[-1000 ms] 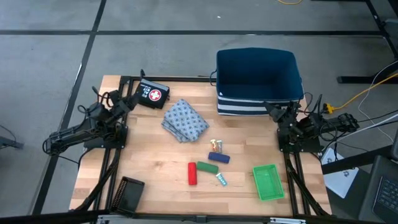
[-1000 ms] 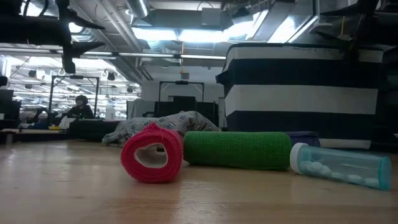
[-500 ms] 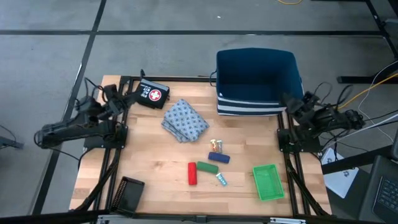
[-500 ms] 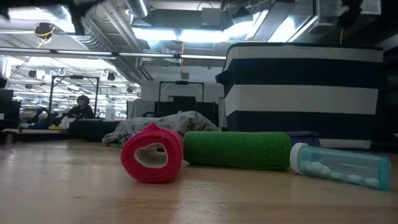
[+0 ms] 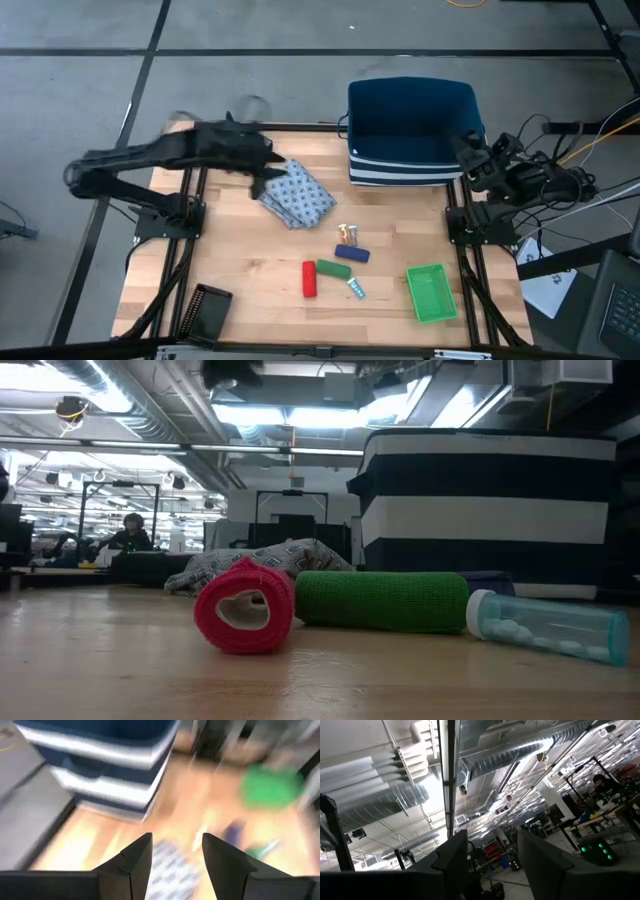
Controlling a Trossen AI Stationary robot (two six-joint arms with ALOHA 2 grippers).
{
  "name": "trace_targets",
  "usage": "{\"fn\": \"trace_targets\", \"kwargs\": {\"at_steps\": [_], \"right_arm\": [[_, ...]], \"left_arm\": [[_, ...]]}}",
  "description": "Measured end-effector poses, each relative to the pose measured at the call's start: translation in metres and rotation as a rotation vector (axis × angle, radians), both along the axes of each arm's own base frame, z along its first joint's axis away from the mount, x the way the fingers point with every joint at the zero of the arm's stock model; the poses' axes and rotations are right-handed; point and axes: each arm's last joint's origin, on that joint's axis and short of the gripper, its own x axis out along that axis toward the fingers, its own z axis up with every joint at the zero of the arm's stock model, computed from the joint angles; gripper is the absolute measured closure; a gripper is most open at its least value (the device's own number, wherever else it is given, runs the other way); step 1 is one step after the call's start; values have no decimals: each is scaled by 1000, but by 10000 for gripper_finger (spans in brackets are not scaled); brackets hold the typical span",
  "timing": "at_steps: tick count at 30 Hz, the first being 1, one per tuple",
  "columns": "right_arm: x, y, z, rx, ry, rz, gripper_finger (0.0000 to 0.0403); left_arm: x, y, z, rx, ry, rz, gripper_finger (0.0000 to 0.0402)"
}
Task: Pick & place medical supplies in basket/bin
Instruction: Put the red bandage into the black bin
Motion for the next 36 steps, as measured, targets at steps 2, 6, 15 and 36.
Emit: {"fn": "trace_targets", "kwargs": {"at_steps": [2,6,15,36], "right_arm": [[6,2,-1,3,17,6,227],[16,4,-4,19,45,23,227],[28,7,-9,58,65,57,227],[30,10,-9,34,55,142,227]], "left_arm": [[19,-7,1,91,111,-106,231],[54,-23,-5,232,293,-314,231],[113,-68,-33,485,454,-690,231],[169,-151,-142,573,624,-1117,231]]}}
